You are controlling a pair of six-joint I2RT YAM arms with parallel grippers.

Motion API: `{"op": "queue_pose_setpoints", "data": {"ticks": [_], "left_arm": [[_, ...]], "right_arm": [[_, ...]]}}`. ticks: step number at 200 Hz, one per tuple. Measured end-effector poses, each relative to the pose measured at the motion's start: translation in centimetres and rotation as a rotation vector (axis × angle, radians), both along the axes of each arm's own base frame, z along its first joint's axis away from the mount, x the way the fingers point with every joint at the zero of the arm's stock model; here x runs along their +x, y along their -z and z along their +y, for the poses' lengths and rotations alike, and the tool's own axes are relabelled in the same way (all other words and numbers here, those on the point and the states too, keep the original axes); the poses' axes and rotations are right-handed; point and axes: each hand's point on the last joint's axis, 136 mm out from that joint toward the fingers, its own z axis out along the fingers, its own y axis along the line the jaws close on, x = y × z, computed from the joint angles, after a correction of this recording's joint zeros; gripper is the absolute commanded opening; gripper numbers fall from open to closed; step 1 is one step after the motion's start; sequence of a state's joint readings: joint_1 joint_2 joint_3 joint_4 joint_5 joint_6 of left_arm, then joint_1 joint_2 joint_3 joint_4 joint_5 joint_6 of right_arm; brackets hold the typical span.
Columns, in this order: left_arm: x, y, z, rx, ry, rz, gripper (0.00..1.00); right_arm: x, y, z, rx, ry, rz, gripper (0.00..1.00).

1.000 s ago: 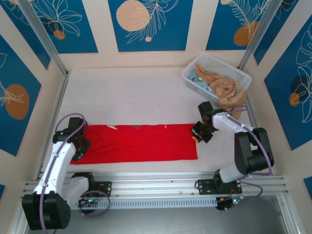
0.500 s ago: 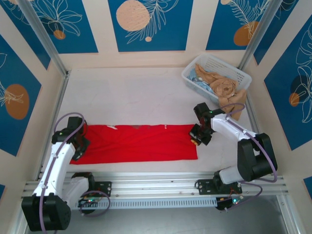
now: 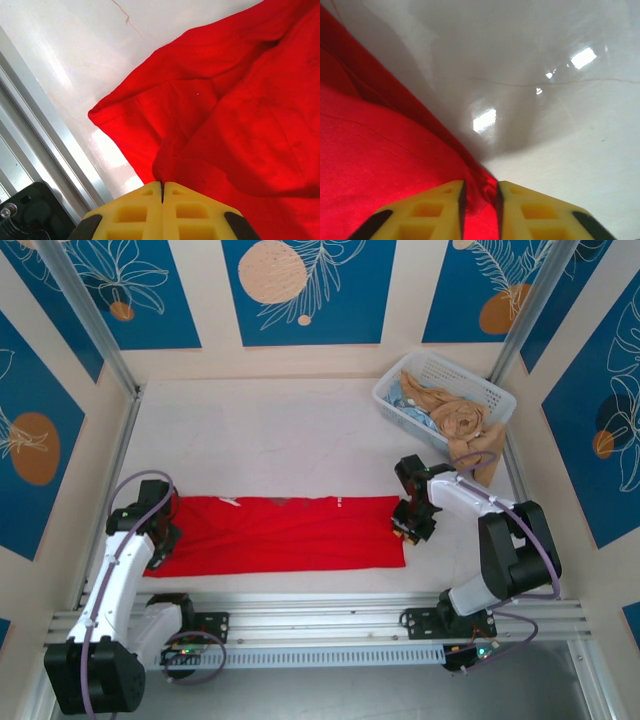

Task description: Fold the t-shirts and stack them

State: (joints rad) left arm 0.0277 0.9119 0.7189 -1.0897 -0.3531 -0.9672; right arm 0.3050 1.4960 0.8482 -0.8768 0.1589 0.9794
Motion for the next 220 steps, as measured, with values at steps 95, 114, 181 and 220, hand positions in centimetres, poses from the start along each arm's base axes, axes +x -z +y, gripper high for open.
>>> {"op": "queue_pose_setpoints", "data": {"ticks": [95,114,181,220], "left_arm": [[12.0,-3.2,0.8,-0.051,0.126,-0.138,0.46],[15.6,-1.5,1.5,-0.109,0.163,-0.099,0.48],[18.5,5.5,2.9,-0.275,0.233,0.024,0.5],[18.2,6.0,3.4,-0.266,0.228,0.053,0.14]], "right_arm": [[5.7,-3.8,2.1,0.11,-0.066,-0.259,0.26],[7.5,-3.2,2.8,0.137,-0.082,-0.264,0.26],[10.8,-0.8,3.9,0.169,-0.082,-0.218,0.28],[11.2,0.7,3.9,0.156,-0.062,-0.162,0.2]]}}
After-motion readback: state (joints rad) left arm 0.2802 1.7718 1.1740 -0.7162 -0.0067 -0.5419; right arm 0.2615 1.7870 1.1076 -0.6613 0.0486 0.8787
